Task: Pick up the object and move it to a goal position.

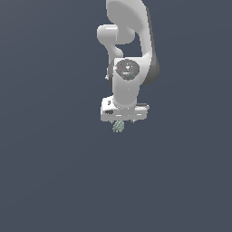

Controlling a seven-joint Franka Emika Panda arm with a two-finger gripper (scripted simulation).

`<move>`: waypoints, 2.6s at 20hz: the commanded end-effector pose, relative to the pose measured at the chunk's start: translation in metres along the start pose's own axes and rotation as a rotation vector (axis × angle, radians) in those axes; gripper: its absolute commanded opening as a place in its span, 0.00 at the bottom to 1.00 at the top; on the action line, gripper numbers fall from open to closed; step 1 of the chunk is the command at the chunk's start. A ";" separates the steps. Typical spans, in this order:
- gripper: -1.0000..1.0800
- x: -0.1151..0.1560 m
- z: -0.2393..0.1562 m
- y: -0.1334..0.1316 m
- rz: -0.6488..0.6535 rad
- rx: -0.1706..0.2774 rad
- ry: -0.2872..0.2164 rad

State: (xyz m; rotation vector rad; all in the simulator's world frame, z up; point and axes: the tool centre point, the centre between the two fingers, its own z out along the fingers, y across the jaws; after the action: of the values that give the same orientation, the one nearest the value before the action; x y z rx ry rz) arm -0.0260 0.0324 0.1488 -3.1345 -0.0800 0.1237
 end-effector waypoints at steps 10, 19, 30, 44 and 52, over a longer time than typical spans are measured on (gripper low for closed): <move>0.96 0.010 -0.012 0.028 0.066 0.014 0.027; 0.96 0.008 -0.008 0.026 0.092 0.014 0.028; 0.96 -0.004 0.009 0.021 0.256 0.014 0.039; 0.96 -0.034 0.042 0.014 0.598 0.020 0.065; 0.96 -0.046 0.052 0.012 0.715 0.023 0.074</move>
State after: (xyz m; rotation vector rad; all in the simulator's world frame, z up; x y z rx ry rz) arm -0.0731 0.0178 0.1018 -2.9792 0.9963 0.0076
